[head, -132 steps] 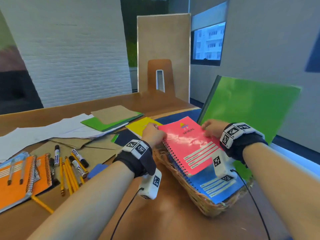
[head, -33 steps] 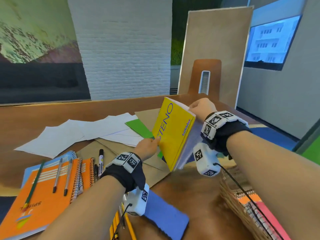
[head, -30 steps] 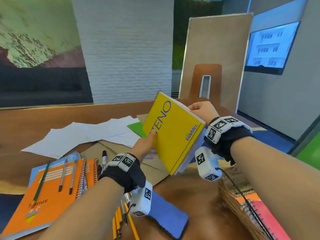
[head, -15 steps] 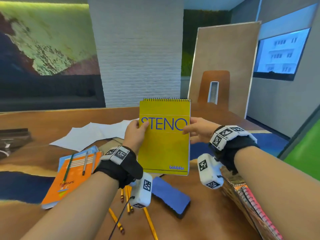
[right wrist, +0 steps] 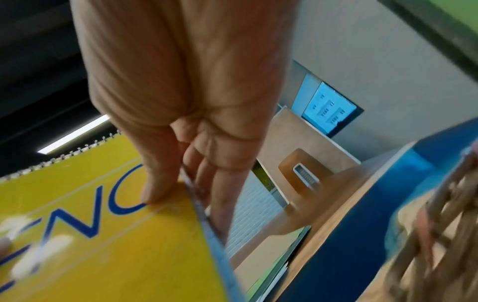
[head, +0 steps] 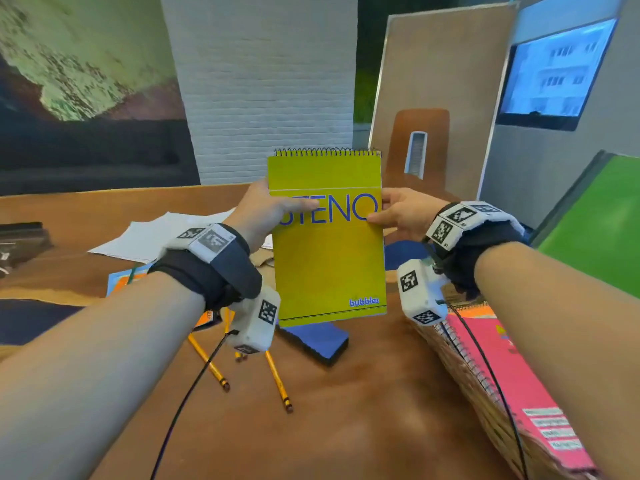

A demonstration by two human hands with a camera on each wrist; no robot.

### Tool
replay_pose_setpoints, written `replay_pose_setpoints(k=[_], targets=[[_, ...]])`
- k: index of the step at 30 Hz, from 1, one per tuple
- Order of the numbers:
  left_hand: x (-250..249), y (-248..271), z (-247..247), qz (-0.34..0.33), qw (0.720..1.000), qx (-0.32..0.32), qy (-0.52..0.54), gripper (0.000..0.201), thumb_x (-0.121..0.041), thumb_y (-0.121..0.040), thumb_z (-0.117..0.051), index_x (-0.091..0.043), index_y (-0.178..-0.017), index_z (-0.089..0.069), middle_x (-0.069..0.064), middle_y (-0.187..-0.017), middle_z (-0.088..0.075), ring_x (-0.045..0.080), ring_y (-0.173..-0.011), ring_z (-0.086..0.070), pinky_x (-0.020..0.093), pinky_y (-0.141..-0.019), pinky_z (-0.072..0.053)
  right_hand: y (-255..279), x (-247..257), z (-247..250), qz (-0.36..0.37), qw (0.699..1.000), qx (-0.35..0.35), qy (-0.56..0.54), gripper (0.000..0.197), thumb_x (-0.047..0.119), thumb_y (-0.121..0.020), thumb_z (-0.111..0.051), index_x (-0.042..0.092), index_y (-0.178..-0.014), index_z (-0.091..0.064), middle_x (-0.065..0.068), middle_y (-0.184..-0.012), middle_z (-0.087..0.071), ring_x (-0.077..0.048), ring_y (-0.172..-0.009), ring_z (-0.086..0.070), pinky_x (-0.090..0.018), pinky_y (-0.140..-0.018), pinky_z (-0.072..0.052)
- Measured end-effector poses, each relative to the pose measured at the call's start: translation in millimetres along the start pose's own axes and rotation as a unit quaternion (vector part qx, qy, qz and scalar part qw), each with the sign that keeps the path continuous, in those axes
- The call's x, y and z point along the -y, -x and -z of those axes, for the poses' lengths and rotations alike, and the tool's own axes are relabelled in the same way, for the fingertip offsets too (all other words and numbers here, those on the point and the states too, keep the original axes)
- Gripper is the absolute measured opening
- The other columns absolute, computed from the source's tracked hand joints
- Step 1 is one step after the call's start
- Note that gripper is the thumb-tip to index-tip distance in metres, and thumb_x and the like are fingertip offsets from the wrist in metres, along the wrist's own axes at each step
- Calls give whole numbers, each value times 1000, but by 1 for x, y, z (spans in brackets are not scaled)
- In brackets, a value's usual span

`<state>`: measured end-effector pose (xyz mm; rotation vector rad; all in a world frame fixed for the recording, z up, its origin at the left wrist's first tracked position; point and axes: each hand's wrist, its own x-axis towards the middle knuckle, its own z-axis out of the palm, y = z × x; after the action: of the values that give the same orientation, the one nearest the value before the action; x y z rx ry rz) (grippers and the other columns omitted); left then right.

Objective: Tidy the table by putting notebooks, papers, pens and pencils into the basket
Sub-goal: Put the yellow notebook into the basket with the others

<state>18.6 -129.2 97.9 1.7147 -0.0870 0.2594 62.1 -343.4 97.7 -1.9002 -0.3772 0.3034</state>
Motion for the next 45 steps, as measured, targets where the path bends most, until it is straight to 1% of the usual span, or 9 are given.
replay_pose_setpoints(k=[8, 12, 16, 20, 25, 32, 36, 41, 45], targets=[[-23, 0, -55, -78, 991, -70, 88, 27, 5, -76, -71, -19, -82, -59, -11, -71, -66, -7, -51, -60, 8, -48, -47, 47, -23, 57, -105, 960, -51, 253, 29, 16, -83, -69, 14, -112, -61, -3, -100, -66, -16, -95, -61, -27, -73, -49], [-18, -4, -77, -61, 989, -88, 103, 28, 1, -73, -75, -21, -78, -59, -8, -77, -64, -3, -59, -61, 14, -54, -47, 62, -57, 66, -132, 913, -70, 380, 21, 12, -75, -74, 14, -95, -73, -1, -91, -68, -16, -90, -59, -23, -68, -45], [-4, -4, -95, -24, 990, -72, 118, 27, -1, -76, -74, -23, -78, -59, -7, -84, -65, 10, -81, -61, 31, -84, -49, 70, -81, 60, -212, 867, 53, 448, 54, 18, -66, -81, 18, -117, -65, 14, -124, -57, -12, -109, -55, -14, -86, -46], [2, -8, -102, 24, 989, -55, 132, 24, -2, -74, -76, -21, -84, -64, 4, -99, -70, 25, -99, -64, 52, -94, -48, 72, -90, 54, -275, 788, 148, 530, 98, 40, -56, -86, 36, -141, -38, 11, -150, -34, -20, -138, -33, -44, -112, -29], [4, -16, -103, 49, 988, -54, 134, 24, -4, -74, -76, -23, -76, -62, 1, -93, -69, 27, -103, -61, 55, -95, -46, 79, -89, 48, -314, 770, 193, 521, 101, 31, -67, -81, 32, -148, -22, 3, -156, -21, -25, -140, -29, -39, -101, -37], [-1, -21, -109, 51, 986, -55, 146, 26, -5, -77, -75, -23, -81, -56, -2, -91, -65, 23, -97, -62, 52, -95, -48, 61, -105, 46, -298, 762, 165, 550, 120, 44, -43, -90, 37, -144, -26, 2, -153, -28, -30, -135, -37, -52, -104, -39], [-4, -21, -112, 50, 984, -57, 159, 23, -5, -80, -72, -23, -79, -57, -1, -89, -66, 24, -96, -65, 52, -92, -50, 62, -109, 44, -195, 788, 42, 583, 48, 23, -90, -59, 20, -136, -47, -11, -138, -49, -30, -126, -48, -39, -102, -42], [-7, -21, -122, 47, 975, -104, 193, 37, -6, -84, -69, -29, -71, -43, -10, -76, -52, 3, -66, -51, 27, -73, -55, 64, -95, 58, -236, 796, 130, 542, 97, 32, -53, -89, 21, -138, -44, -1, -139, -50, -27, -126, -49, -42, -105, -39], [-6, -23, -130, 45, 966, -147, 207, 25, -11, -86, -67, -25, -76, -49, -9, -83, -56, 2, -68, -51, 22, -66, -45, 73, -92, 70, -190, 850, 110, 479, 54, 16, -55, -88, 24, -103, -66, 5, -111, -66, -22, -111, -59, -38, -100, -44]])
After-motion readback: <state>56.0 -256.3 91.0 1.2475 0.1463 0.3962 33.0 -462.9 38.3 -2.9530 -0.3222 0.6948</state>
